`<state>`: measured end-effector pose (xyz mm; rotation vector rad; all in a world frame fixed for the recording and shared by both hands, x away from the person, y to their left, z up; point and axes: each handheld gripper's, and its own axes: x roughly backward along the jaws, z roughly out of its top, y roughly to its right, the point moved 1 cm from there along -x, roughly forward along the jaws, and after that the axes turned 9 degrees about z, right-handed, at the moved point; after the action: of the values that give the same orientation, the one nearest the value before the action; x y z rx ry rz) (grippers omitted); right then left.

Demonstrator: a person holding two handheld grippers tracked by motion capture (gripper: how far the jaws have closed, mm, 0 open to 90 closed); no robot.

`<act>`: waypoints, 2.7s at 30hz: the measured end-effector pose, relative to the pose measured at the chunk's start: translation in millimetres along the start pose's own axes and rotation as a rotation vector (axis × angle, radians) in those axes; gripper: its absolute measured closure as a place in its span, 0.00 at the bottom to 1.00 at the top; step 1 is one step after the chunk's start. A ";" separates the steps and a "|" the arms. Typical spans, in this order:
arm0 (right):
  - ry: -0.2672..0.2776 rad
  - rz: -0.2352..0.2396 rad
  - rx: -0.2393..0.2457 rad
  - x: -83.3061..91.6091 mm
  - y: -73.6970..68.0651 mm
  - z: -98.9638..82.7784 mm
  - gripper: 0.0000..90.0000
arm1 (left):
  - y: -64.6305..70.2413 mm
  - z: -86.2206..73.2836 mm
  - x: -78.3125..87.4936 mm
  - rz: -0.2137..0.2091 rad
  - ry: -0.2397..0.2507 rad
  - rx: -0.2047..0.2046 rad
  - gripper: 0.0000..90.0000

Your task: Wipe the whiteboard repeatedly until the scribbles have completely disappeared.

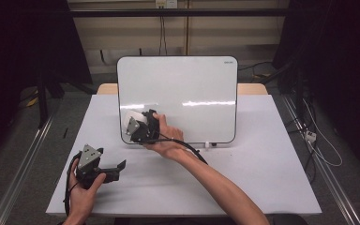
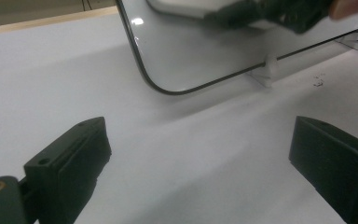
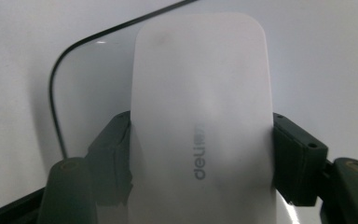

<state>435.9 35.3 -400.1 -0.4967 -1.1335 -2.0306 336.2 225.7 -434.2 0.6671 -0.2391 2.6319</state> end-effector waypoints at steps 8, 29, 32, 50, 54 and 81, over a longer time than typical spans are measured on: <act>0.014 -0.053 -0.089 6.8 27.9 1.6 0.35 | 0.3 0.2 0.4 -0.001 -0.006 -0.014 0.05; -0.053 -0.032 0.008 5.3 -0.1 -6.8 0.35 | 3.0 1.2 0.1 0.003 0.001 -0.010 0.05; -0.063 -0.013 0.039 3.0 -9.8 -8.1 0.35 | 2.4 1.1 -0.4 0.007 -0.003 -0.010 0.05; -0.039 0.031 0.036 0.1 -23.0 -11.7 0.35 | 1.2 0.1 -0.7 0.010 -0.002 -0.003 0.05; -0.027 0.009 0.003 2.2 -17.5 -12.3 0.35 | 1.2 0.4 -0.8 0.009 -0.002 -0.003 0.05; 0.117 0.005 -0.213 29.0 11.0 -19.2 0.35 | 2.7 1.3 -2.8 0.003 -0.010 -0.011 0.05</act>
<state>426.0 3.3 -385.8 -0.4781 -0.8506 -2.1580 337.8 222.0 -434.6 0.6765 -0.2568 2.6287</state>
